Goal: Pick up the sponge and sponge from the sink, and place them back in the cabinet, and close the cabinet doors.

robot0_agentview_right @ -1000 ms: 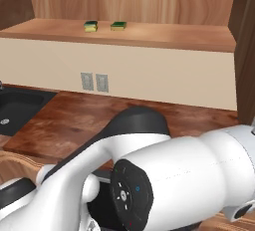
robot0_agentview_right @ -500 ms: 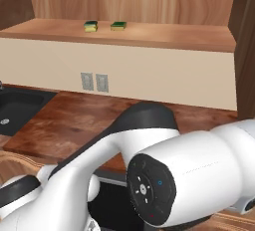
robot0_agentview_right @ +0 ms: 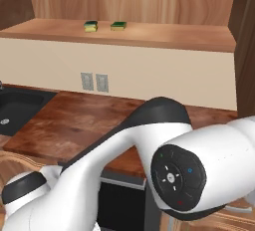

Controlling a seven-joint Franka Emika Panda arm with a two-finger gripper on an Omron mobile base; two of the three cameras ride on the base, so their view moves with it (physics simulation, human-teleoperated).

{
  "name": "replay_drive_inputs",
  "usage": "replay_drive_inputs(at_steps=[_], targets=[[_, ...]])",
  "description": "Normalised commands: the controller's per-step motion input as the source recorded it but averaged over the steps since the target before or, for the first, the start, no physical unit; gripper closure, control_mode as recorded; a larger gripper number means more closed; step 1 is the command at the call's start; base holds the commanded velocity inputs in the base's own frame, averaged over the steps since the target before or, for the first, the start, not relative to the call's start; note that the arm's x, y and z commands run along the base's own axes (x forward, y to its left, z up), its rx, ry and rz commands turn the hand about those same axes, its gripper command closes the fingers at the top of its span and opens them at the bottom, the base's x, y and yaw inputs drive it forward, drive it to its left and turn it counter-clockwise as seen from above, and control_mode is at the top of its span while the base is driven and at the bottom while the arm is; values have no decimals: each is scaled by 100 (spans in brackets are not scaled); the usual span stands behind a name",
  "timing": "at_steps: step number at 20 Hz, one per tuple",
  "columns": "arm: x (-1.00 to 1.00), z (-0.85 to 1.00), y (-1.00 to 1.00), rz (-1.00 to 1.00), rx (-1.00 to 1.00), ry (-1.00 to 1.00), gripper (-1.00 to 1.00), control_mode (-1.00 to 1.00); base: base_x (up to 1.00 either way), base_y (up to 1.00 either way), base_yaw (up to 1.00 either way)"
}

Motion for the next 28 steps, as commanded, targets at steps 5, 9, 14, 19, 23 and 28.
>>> replay_drive_inputs(at_steps=[5, 9, 14, 19, 23, 28], targets=[[11, -14, -5, 6, 0, 1, -100, -100, 0, 0, 0], [17, -10, -1, 5, 0, 0, -100, -100, 0, 0, 0], [20, -4, -2, 6, 0, 1, -100, -100, 0, 0, 0], [12, 0, -2, 7, 0, 4, -100, -100, 0, 0, 0], [10, 0, 0, 7, 0, 6, -100, -100, 0, 0, 0], [0, -4, 10, 5, 0, 4, -100, -100, 0, 0, 0]])
